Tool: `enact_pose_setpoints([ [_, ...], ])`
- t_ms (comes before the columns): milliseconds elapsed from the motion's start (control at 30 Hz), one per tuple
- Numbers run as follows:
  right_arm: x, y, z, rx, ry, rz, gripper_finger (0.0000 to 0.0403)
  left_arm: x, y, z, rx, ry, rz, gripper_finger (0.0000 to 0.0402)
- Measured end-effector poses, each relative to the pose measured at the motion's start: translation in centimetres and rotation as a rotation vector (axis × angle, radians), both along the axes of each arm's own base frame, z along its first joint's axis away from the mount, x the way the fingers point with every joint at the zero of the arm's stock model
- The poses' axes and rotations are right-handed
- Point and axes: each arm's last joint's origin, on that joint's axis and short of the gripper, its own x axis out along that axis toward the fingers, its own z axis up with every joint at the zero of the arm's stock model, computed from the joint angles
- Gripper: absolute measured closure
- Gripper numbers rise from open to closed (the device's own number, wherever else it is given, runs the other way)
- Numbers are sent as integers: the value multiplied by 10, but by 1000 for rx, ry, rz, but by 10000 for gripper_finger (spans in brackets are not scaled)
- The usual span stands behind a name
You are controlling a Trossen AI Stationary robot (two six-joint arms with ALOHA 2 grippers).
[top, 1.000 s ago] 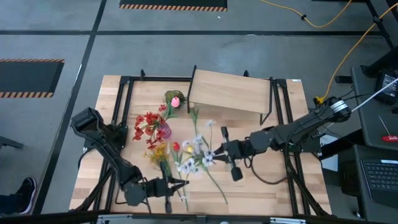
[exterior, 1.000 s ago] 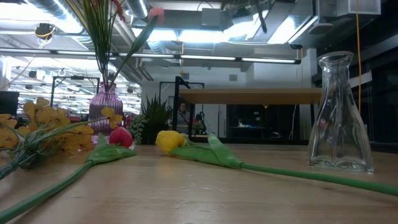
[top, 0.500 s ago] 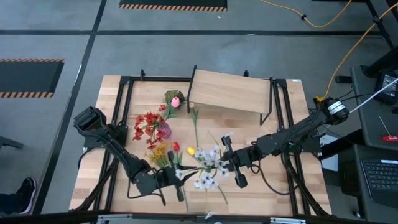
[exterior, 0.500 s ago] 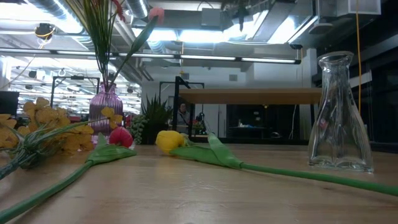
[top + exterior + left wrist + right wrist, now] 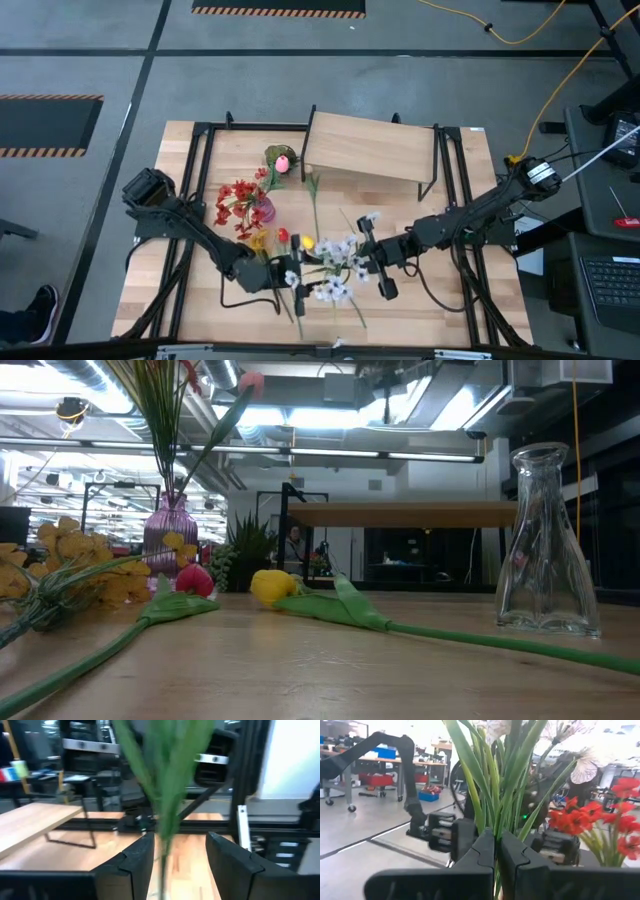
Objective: Pick and place flowers into a vace then onto a shelf
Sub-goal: Put the white flowers into the violet vase
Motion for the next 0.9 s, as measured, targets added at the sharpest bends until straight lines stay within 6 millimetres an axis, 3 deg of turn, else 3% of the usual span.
enact_pose_setpoints([
  [600,2,-6,3,10,-34,11,401,11,18,6,-10,-56,22,254],
  [900,3,-9,3,7,-35,1,401,9,14,6,1,-53,-19,268],
])
